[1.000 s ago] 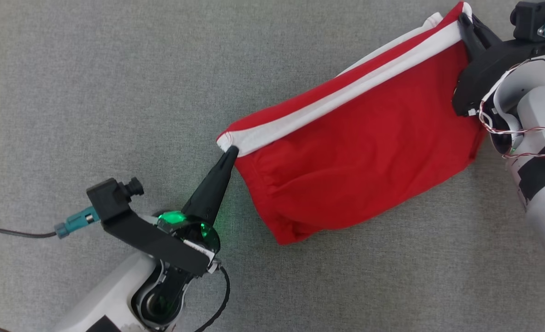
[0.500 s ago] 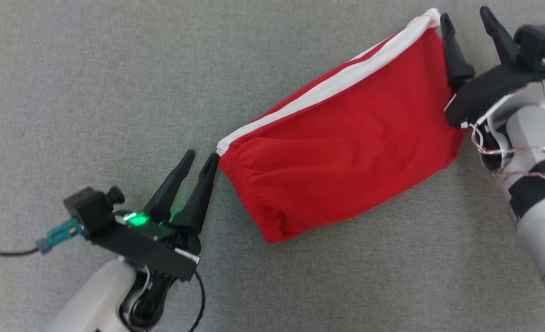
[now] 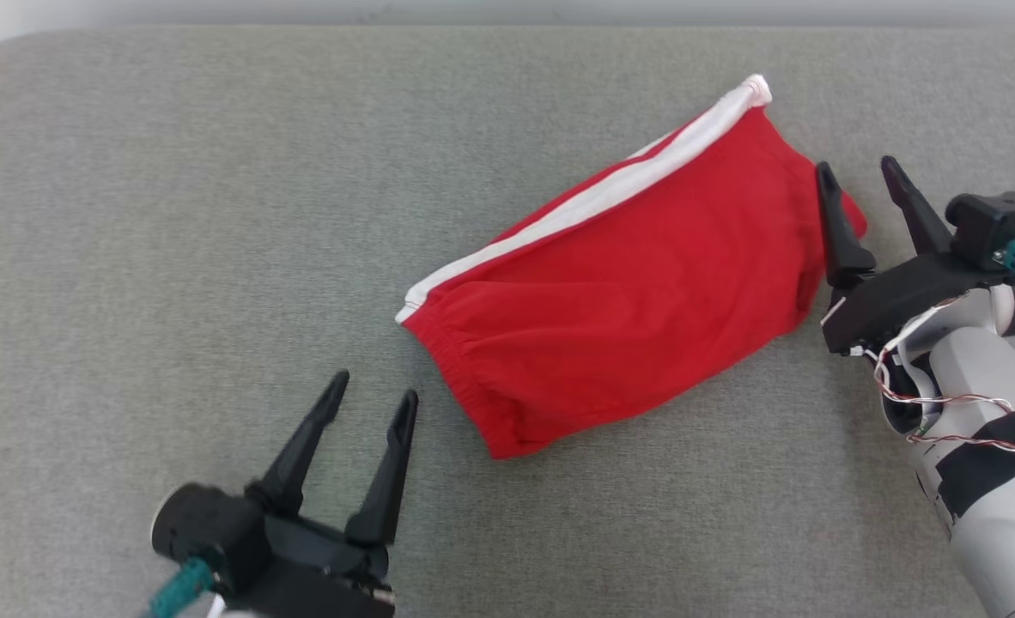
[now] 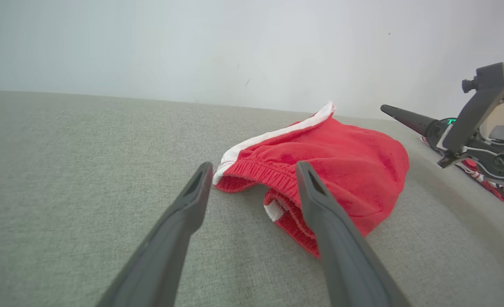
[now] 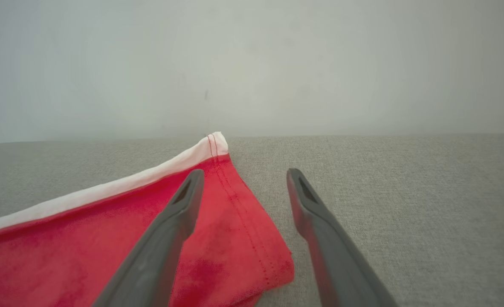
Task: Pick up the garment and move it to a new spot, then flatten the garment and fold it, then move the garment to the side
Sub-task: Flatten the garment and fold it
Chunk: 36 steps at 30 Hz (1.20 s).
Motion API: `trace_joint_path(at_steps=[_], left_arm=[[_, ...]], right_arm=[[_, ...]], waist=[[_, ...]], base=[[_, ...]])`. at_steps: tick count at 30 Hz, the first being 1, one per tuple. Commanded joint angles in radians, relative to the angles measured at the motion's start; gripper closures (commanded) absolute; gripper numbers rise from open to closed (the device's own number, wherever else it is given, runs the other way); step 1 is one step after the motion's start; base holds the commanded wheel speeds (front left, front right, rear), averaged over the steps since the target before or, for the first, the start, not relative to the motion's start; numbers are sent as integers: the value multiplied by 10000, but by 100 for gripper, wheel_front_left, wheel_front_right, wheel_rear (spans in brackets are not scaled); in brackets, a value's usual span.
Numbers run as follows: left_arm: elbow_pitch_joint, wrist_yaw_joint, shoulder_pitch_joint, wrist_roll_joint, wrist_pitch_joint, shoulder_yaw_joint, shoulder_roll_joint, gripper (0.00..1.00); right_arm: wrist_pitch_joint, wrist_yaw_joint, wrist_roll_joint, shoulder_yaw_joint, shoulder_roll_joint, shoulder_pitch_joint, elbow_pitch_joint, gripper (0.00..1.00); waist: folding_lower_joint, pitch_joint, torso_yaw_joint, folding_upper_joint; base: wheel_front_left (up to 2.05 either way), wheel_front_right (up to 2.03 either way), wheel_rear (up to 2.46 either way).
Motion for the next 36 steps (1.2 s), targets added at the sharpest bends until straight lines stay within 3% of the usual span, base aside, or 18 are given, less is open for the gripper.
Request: trace_joint_path(at_steps=[1,7,20,27,28,30,36], left_arm=[[-67,78,293,288,-2,24,-4,0],[-409,323,1105,1075,-3,151,-304,0],[-468,-268,1362,1741,-5,318,-801,0],[-352,-459,1454,1896,-5,354,-887,0],[-346,-500,1453,1914,-5,360,-888,0],[-332,-546,1456,1947,-5,371,-897,0],[-326,-578,1436,2037,-5,435,-896,0]], right_arm=[[-48,-13,106,-58,-21,162,95,0],[-48,-13,598,-143,-136,157,1010,0],[-33,-13,1167,118,-68,-955,3898,0],[146,-13,1448,416,220,-1043,4675,0],[147,-13,1504,461,214,-1043,4712,55],[133,-13,1617,530,204,-1026,4754,100],[22,-15,2011,440,119,-1012,4691,100]], waist=[[1,-170,177,-1],[1,-281,576,-1],[1,-247,1110,-1],[1,-324,1197,-1],[1,-327,1203,-1],[1,-333,1209,-1],[1,-349,1120,-1]], base=[[0,0,0],[0,0,0],[0,0,0],[0,0,0],[0,0,0],[0,0,0],[0,0,0]])
